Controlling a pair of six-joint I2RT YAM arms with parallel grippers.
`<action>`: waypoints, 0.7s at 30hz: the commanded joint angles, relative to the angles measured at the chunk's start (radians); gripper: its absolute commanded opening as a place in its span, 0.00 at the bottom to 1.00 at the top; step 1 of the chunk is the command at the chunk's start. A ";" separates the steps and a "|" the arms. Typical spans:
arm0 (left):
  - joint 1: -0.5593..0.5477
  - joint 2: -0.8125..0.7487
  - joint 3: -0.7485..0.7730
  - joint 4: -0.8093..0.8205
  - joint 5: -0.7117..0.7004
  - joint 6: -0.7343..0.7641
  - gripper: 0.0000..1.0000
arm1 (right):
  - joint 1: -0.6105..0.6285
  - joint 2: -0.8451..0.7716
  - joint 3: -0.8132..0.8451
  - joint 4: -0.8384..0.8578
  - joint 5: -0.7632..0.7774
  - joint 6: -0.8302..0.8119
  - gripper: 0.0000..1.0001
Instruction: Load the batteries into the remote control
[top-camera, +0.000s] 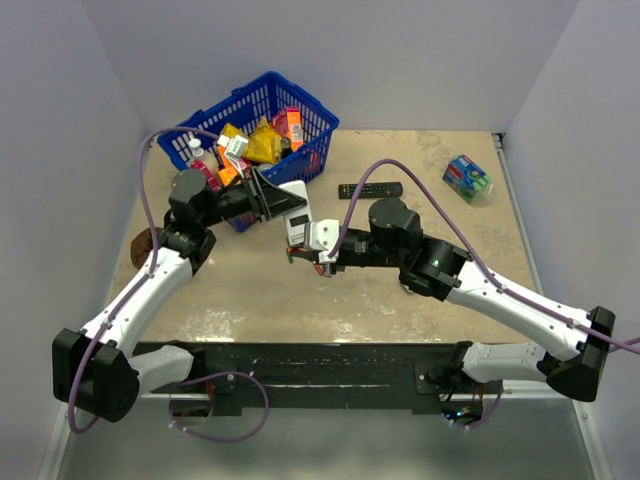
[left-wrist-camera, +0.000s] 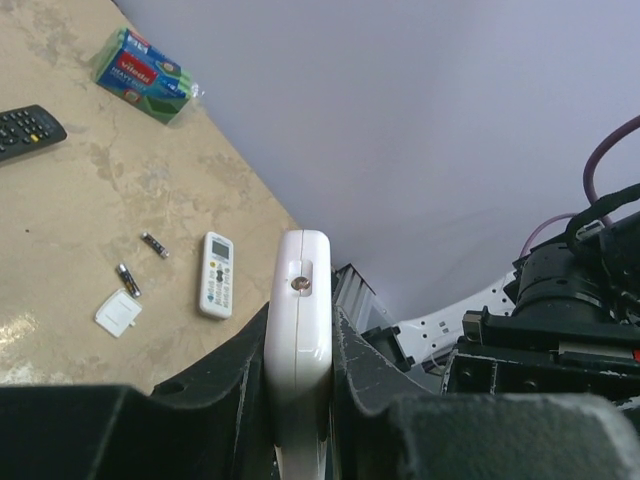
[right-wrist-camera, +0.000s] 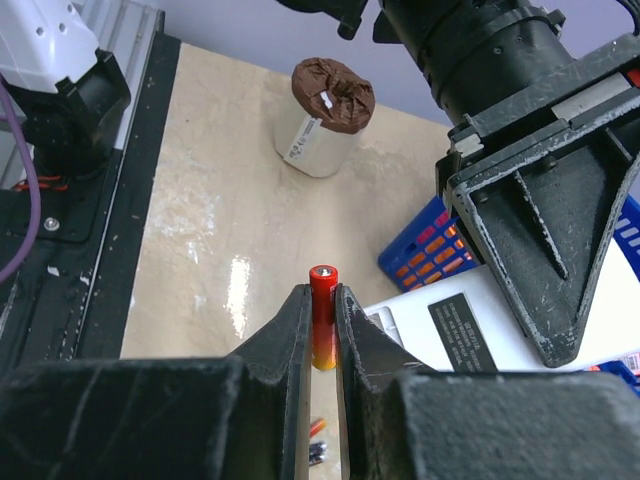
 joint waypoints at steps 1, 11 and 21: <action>-0.002 0.012 0.063 -0.091 0.038 0.014 0.00 | -0.002 -0.014 0.014 -0.012 -0.005 -0.068 0.00; -0.002 0.012 0.097 -0.186 0.044 0.064 0.00 | -0.003 0.007 0.018 -0.032 -0.022 -0.097 0.00; -0.002 0.015 0.106 -0.189 0.069 0.061 0.00 | -0.013 0.038 0.012 -0.043 -0.039 -0.117 0.00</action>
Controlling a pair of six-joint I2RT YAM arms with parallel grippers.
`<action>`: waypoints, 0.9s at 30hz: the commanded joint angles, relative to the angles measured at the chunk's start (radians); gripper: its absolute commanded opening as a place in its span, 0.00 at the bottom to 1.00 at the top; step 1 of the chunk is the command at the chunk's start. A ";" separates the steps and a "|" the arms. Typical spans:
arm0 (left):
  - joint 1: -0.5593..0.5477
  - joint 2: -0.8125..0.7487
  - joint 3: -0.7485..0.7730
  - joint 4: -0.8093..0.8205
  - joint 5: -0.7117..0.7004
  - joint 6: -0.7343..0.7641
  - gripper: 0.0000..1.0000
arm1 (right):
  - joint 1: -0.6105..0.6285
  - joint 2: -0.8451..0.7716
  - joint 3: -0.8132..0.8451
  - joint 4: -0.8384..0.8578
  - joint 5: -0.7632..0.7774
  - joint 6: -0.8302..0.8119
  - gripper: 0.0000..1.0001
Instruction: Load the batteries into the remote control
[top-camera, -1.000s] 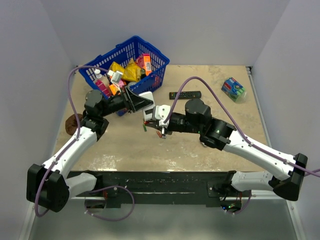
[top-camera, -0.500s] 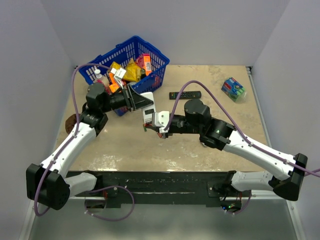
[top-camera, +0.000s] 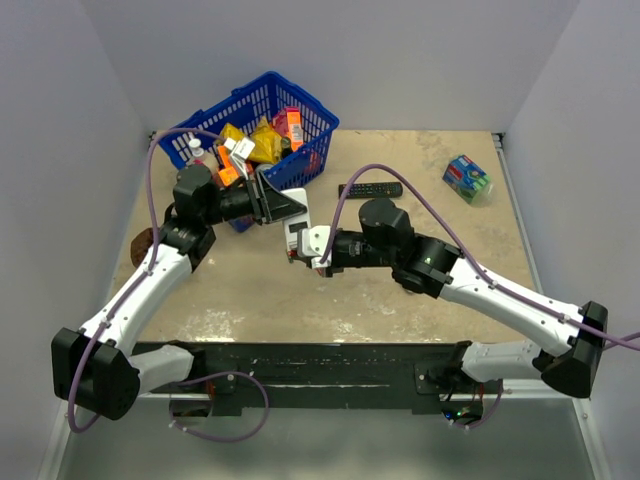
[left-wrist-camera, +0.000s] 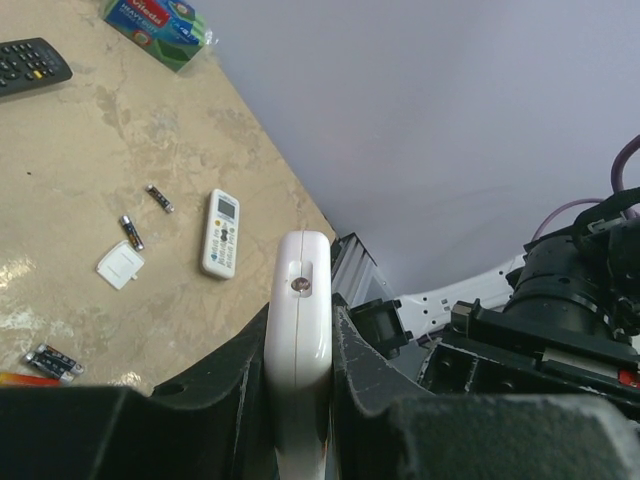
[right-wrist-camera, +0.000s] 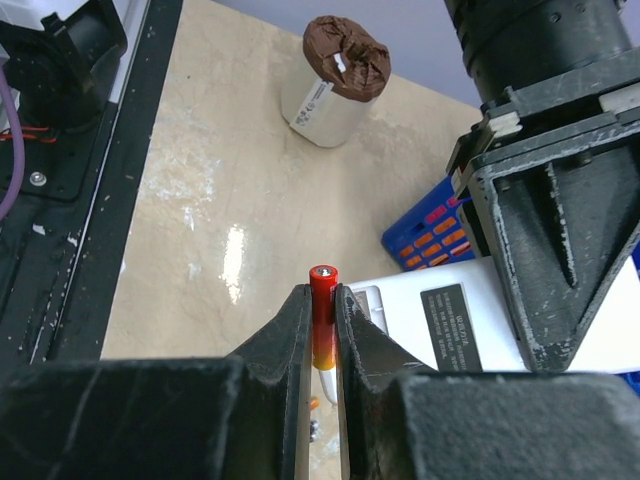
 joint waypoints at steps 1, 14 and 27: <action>-0.002 0.001 0.057 0.009 0.043 0.009 0.00 | -0.008 0.009 0.011 0.014 -0.033 -0.026 0.00; -0.002 0.013 0.080 -0.014 0.056 0.026 0.00 | -0.028 0.009 0.012 0.003 -0.030 -0.041 0.00; -0.002 0.022 0.095 -0.043 0.053 0.042 0.00 | -0.048 0.019 0.005 0.037 -0.047 -0.041 0.00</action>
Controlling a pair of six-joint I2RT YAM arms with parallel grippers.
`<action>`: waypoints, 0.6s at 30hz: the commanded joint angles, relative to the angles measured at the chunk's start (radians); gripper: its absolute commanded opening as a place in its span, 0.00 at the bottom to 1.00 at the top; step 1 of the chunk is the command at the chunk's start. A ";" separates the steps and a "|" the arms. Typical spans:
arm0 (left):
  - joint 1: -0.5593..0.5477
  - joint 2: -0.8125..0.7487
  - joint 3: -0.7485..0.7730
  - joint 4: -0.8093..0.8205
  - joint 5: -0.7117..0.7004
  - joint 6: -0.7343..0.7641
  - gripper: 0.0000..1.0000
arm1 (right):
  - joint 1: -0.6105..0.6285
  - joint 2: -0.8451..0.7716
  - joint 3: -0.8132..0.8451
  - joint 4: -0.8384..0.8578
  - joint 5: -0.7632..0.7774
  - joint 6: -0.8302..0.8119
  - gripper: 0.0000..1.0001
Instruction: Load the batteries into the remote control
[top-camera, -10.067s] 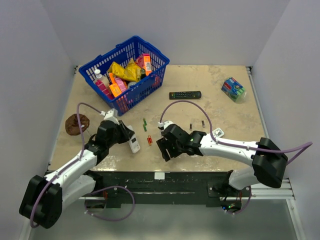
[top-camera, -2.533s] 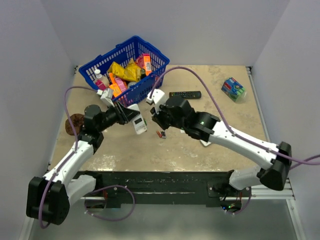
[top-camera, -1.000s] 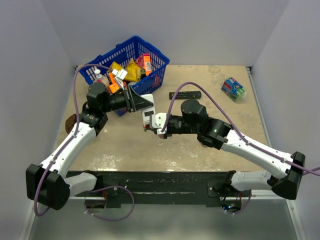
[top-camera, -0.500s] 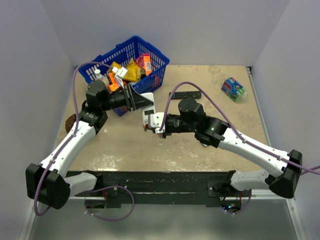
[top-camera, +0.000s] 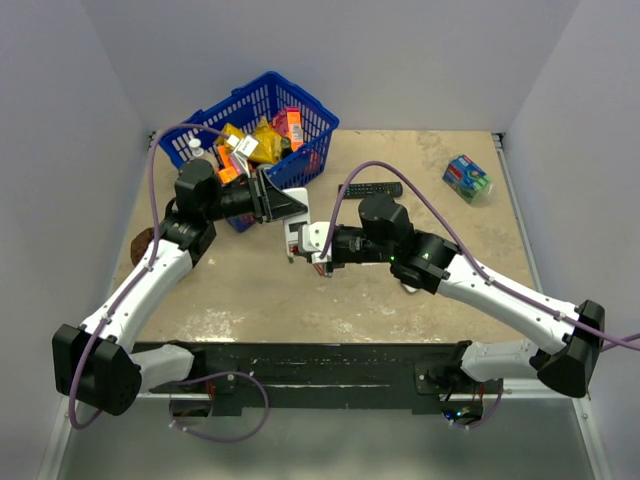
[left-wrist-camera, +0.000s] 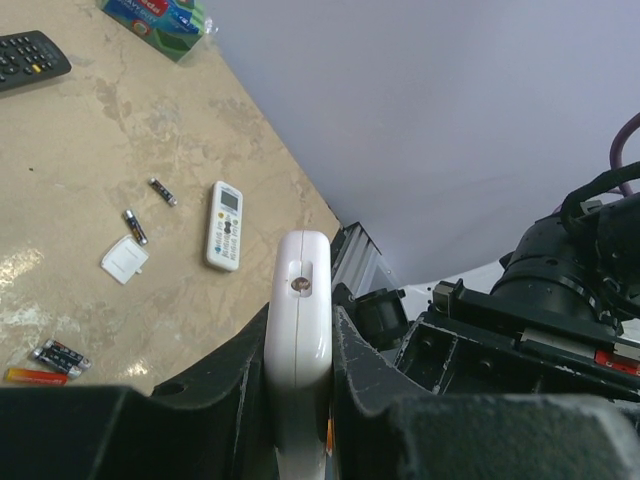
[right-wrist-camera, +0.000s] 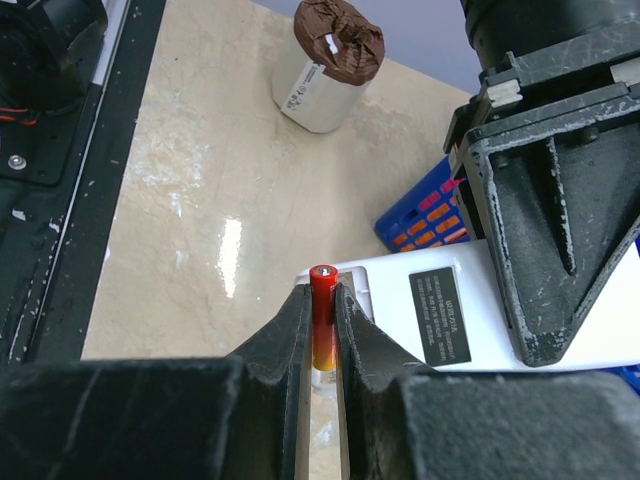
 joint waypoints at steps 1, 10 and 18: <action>-0.002 -0.002 0.054 0.015 0.032 -0.003 0.00 | -0.012 -0.002 0.003 0.046 -0.028 -0.014 0.00; -0.002 0.003 0.066 0.024 0.042 -0.011 0.00 | -0.015 0.021 0.014 0.064 -0.072 -0.003 0.00; -0.002 0.003 0.071 0.036 0.061 -0.028 0.00 | -0.021 0.032 0.001 0.046 -0.042 -0.032 0.00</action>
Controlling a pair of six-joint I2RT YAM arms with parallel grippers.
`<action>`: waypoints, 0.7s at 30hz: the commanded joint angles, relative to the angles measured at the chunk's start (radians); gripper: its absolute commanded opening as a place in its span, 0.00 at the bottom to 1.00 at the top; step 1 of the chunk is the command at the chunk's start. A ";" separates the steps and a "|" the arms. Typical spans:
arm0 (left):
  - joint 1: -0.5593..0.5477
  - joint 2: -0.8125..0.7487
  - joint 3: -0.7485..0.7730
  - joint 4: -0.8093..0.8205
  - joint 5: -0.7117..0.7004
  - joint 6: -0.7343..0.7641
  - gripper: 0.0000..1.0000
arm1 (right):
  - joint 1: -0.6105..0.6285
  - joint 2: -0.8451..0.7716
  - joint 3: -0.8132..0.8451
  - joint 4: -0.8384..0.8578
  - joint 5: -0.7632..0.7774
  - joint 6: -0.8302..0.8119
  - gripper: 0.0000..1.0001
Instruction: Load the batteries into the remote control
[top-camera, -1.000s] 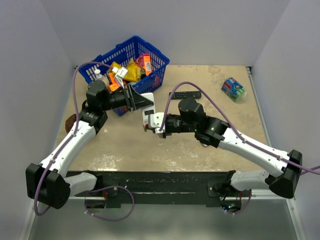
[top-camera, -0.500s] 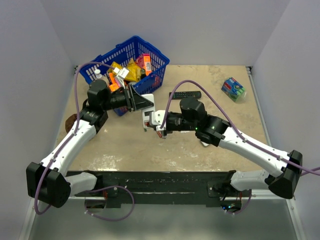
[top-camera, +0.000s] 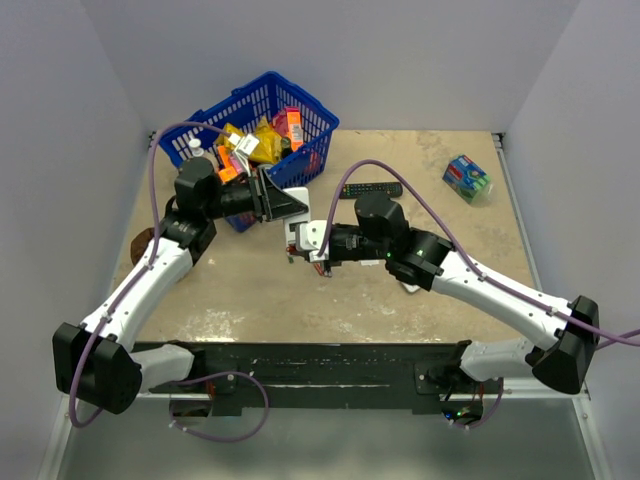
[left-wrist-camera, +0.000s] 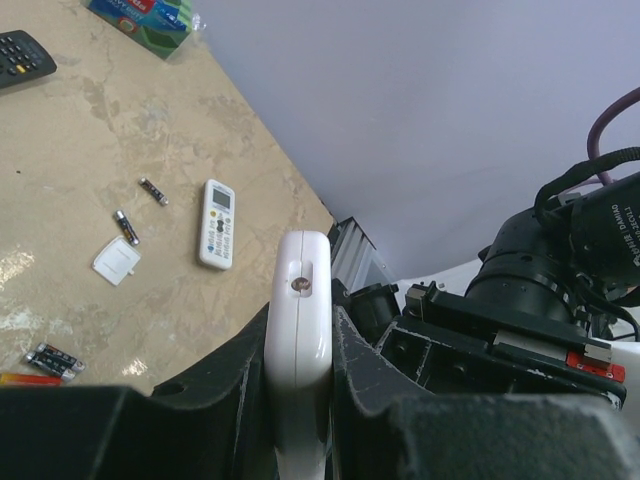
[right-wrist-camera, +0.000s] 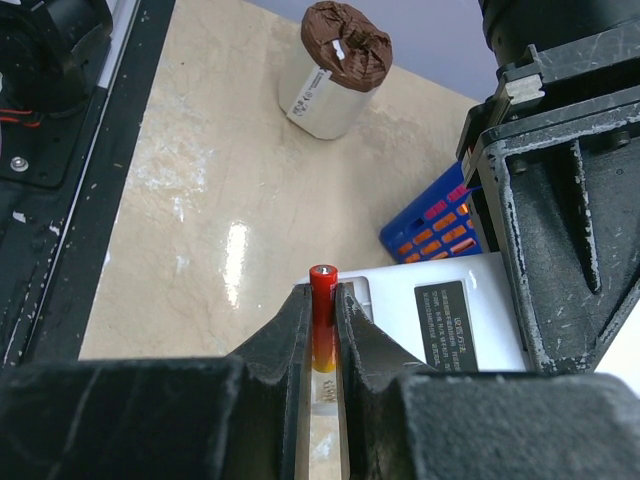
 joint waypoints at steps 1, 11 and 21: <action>-0.002 -0.003 0.056 0.034 0.034 -0.027 0.00 | -0.011 0.000 0.001 0.013 0.005 -0.030 0.00; -0.001 0.009 0.063 0.029 0.041 -0.023 0.00 | -0.049 -0.012 -0.009 -0.036 0.017 -0.059 0.00; -0.001 0.021 0.064 0.060 0.014 -0.064 0.00 | -0.049 0.009 0.014 -0.092 -0.017 -0.070 0.02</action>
